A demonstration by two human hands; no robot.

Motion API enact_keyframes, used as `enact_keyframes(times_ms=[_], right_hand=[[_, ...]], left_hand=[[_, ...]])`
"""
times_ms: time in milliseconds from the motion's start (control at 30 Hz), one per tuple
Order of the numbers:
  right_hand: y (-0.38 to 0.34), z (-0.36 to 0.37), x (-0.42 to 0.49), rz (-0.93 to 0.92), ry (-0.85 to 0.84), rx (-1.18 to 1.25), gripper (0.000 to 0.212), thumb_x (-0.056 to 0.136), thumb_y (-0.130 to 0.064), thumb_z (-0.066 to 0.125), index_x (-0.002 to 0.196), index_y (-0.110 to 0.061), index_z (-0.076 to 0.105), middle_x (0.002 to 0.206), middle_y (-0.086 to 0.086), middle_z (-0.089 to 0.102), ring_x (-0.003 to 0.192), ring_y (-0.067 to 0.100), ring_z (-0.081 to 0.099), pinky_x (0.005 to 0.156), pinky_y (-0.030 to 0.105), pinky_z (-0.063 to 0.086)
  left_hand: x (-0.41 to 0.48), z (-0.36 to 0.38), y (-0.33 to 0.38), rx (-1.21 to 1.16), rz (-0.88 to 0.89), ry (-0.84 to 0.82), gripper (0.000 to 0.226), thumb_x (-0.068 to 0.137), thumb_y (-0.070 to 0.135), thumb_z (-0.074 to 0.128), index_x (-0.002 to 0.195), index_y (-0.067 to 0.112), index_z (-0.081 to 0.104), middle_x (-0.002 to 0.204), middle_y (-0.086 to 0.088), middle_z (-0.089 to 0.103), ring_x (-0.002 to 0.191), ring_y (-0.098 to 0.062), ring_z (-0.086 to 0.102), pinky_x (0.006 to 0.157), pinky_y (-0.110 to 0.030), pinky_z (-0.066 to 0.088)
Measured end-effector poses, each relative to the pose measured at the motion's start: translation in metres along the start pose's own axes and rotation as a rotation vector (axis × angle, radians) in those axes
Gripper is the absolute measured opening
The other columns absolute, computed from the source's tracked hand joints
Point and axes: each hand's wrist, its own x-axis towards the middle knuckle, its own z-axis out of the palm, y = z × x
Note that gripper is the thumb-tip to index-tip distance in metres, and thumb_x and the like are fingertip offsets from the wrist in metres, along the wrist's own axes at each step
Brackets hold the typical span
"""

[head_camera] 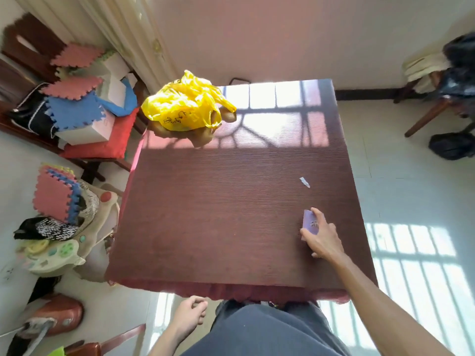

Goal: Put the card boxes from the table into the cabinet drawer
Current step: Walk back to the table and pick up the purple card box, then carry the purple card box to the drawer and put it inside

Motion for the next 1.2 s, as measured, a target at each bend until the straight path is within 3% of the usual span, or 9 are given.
enact_keyframes(times_ms=[67, 200, 400, 500, 600, 767, 900, 1100, 1200], right_hand=[[0.016, 0.006, -0.021, 0.017, 0.024, 0.095, 0.073, 0.079, -0.041, 0.062, 0.139, -0.063, 0.027, 0.119, 0.005, 0.041, 0.089, 0.019, 0.06, 0.062, 0.042, 0.066], [0.053, 0.024, -0.068, 0.06, 0.094, 0.208, 0.078, 0.072, -0.044, 0.066, 0.14, -0.061, 0.031, 0.126, 0.008, 0.049, 0.109, 0.027, 0.061, 0.09, 0.055, 0.059], [0.127, 0.056, -0.146, 0.198, 0.255, 0.393, 0.071, 0.078, -0.043, 0.068, 0.138, -0.057, 0.034, 0.128, -0.004, 0.058, 0.111, 0.02, 0.063, 0.087, 0.054, 0.06], [0.168, 0.073, -0.194, 0.29, 0.328, 0.501, 0.066, 0.079, -0.044, 0.068, 0.137, -0.053, 0.037, 0.128, -0.004, 0.062, 0.105, 0.022, 0.066, 0.088, 0.053, 0.06], [0.209, 0.096, -0.249, 0.428, 0.384, 0.626, 0.071, 0.08, -0.047, 0.067, 0.143, -0.051, 0.035, 0.135, -0.004, 0.058, 0.116, 0.027, 0.064, 0.094, 0.052, 0.058], [0.267, 0.146, -0.333, 0.669, 0.532, 0.833, 0.071, 0.085, -0.043, 0.069, 0.146, -0.048, 0.033, 0.139, -0.001, 0.057, 0.12, 0.028, 0.061, 0.095, 0.049, 0.056], [0.302, 0.191, -0.39, 0.855, 0.672, 0.987, 0.07, 0.091, -0.043, 0.067, 0.15, -0.044, 0.029, 0.148, 0.001, 0.053, 0.127, 0.027, 0.056, 0.094, 0.036, 0.046], [0.353, 0.243, -0.447, 1.086, 0.746, 1.256, 0.069, 0.087, -0.037, 0.072, 0.147, -0.038, 0.039, 0.136, -0.001, 0.06, 0.117, 0.028, 0.061, 0.099, 0.047, 0.053], [0.384, 0.254, -0.466, 1.135, 0.743, 1.346, 0.071, 0.077, -0.037, 0.074, 0.143, -0.034, 0.047, 0.132, 0.002, 0.065, 0.109, 0.022, 0.06, 0.093, 0.036, 0.044]], left_hand=[[0.005, -0.011, -0.004, 0.03, 0.017, -0.018, 0.008, 0.096, 0.001, 0.053, 0.093, 0.001, 0.06, 0.067, -0.011, 0.052, 0.049, -0.014, 0.043, 0.036, -0.014, 0.033], [0.016, -0.031, -0.015, 0.135, 0.039, -0.035, 0.007, 0.095, 0.004, 0.055, 0.093, 0.003, 0.062, 0.068, -0.01, 0.056, 0.048, -0.015, 0.046, 0.032, -0.011, 0.031], [0.025, -0.034, -0.02, 0.355, 0.083, -0.131, 0.01, 0.095, -0.003, 0.051, 0.1, -0.007, 0.058, 0.063, -0.012, 0.051, 0.051, -0.017, 0.042, 0.044, -0.023, 0.035], [0.022, -0.024, -0.01, 0.574, 0.138, -0.207, 0.008, 0.095, -0.003, 0.051, 0.098, -0.003, 0.059, 0.062, -0.01, 0.052, 0.052, -0.016, 0.045, 0.037, -0.014, 0.037], [0.021, -0.002, 0.007, 0.789, 0.211, -0.285, 0.007, 0.096, 0.006, 0.053, 0.098, 0.005, 0.059, 0.066, -0.004, 0.056, 0.051, -0.01, 0.048, 0.041, -0.011, 0.034], [0.023, 0.068, 0.035, 1.011, 0.26, -0.396, 0.013, 0.096, 0.006, 0.053, 0.097, -0.001, 0.064, 0.066, -0.01, 0.057, 0.05, -0.017, 0.045, 0.048, -0.024, 0.033], [0.01, 0.148, 0.051, 1.09, 0.308, -0.476, 0.014, 0.097, 0.002, 0.05, 0.097, -0.003, 0.062, 0.062, -0.013, 0.054, 0.045, -0.017, 0.045, 0.036, -0.02, 0.036], [-0.05, 0.276, 0.049, 1.372, 0.502, -0.626, 0.017, 0.098, 0.013, 0.049, 0.105, 0.006, 0.063, 0.074, -0.01, 0.063, 0.057, -0.018, 0.053, 0.05, -0.026, 0.039], [-0.087, 0.324, 0.032, 1.473, 0.576, -0.679, 0.017, 0.098, 0.018, 0.05, 0.106, 0.011, 0.063, 0.081, -0.009, 0.068, 0.065, -0.018, 0.059, 0.055, -0.027, 0.043]])
